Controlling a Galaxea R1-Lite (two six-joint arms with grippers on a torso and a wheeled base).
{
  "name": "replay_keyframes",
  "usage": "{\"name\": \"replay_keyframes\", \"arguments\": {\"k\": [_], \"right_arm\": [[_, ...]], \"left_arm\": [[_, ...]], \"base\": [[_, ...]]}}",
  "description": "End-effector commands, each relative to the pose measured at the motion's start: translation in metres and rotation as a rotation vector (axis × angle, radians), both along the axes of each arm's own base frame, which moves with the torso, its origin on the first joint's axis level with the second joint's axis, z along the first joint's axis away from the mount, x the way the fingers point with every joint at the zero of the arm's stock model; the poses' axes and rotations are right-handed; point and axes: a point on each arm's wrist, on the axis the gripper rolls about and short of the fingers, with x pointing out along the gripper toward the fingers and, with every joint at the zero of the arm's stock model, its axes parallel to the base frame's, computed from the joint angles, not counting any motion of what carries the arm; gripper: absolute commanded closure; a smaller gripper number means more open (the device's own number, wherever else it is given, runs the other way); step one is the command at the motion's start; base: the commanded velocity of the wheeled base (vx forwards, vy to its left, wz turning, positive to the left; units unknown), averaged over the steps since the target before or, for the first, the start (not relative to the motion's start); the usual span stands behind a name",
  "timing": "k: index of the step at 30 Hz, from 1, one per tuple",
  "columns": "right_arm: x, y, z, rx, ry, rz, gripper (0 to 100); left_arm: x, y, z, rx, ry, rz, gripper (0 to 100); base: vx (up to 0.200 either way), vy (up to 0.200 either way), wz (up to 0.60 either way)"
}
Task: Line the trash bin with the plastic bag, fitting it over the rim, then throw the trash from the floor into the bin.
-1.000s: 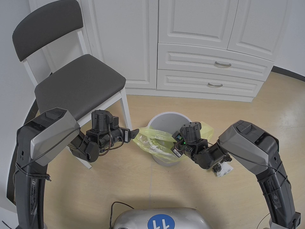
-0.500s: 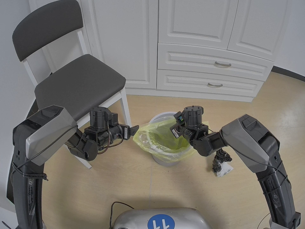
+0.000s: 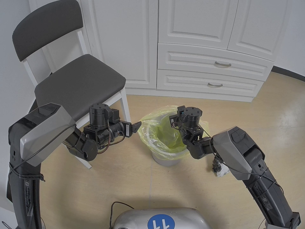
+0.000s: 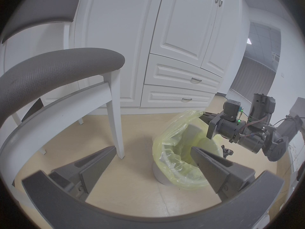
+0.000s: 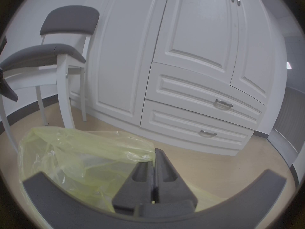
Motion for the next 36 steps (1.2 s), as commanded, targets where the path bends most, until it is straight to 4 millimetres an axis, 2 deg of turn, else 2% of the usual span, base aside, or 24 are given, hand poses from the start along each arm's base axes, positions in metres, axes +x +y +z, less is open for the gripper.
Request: {"name": "replay_keyframes", "arguments": {"k": [1, 2, 3, 9, 13, 14, 15, 16, 17, 19, 20, 21, 23, 29, 33, 36], "right_arm": [[-0.002, 0.004, 0.004, 0.027, -0.031, 0.018, 100], [-0.003, 0.006, 0.005, 0.033, -0.033, 0.021, 100], [-0.003, 0.007, 0.006, 0.042, -0.035, 0.023, 0], [-0.006, 0.012, 0.007, 0.054, -0.043, 0.022, 0], [-0.013, 0.015, 0.020, 0.040, -0.031, 0.034, 0], [-0.032, 0.011, 0.024, -0.025, 0.084, 0.053, 0], [-0.034, 0.011, 0.026, -0.031, 0.096, 0.054, 0], [-0.060, 0.004, 0.036, -0.103, 0.251, 0.082, 0], [-0.073, 0.002, 0.046, -0.119, 0.310, 0.110, 0], [-0.088, 0.001, 0.058, -0.088, 0.363, 0.132, 0], [-0.090, 0.001, 0.059, -0.078, 0.366, 0.135, 0], [-0.097, -0.003, 0.071, -0.008, 0.368, 0.133, 0], [-0.101, -0.010, 0.078, 0.046, 0.378, 0.119, 0], [-0.110, -0.022, 0.063, 0.193, 0.450, 0.063, 0], [-0.111, -0.039, 0.052, 0.290, 0.497, -0.004, 0], [-0.102, -0.059, 0.041, 0.313, 0.520, -0.056, 0]], "left_arm": [[-0.002, -0.003, 0.004, -0.004, -0.009, -0.009, 0], [-0.002, -0.004, 0.004, -0.004, -0.009, -0.010, 0], [-0.002, -0.004, 0.004, -0.004, -0.009, -0.010, 0], [-0.002, -0.006, -0.001, 0.003, 0.000, -0.015, 0], [-0.001, -0.008, -0.007, 0.006, 0.010, -0.017, 0], [0.000, -0.008, -0.012, 0.010, 0.019, -0.017, 0], [0.000, -0.008, -0.012, 0.010, 0.019, -0.017, 0], [0.001, -0.009, -0.015, 0.012, 0.025, -0.019, 0], [0.001, -0.011, -0.018, 0.013, 0.028, -0.022, 0], [0.002, -0.013, -0.022, 0.013, 0.032, -0.024, 0], [0.003, -0.013, -0.022, 0.013, 0.032, -0.024, 0], [0.002, -0.015, -0.028, 0.016, 0.043, -0.030, 0], [0.001, -0.019, -0.034, 0.018, 0.057, -0.038, 0], [0.002, -0.026, -0.045, 0.033, 0.064, -0.002, 0], [0.014, -0.037, -0.052, 0.026, 0.045, 0.033, 0], [0.020, -0.051, -0.057, -0.031, 0.061, 0.092, 0]], "base": [[0.000, 0.000, 0.00], [0.000, 0.000, 0.00], [0.000, 0.000, 0.00], [0.000, 0.000, 0.00], [0.000, 0.000, 0.00], [0.000, 0.000, 0.00], [0.000, 0.000, 0.00], [0.000, 0.000, 0.00], [0.000, 0.000, 0.00], [0.000, 0.000, 0.00], [0.000, 0.000, 0.00], [0.000, 0.000, 0.00], [0.000, 0.000, 0.00], [0.000, 0.000, 0.00], [0.000, 0.000, 0.00], [0.000, 0.000, 0.00]]}}
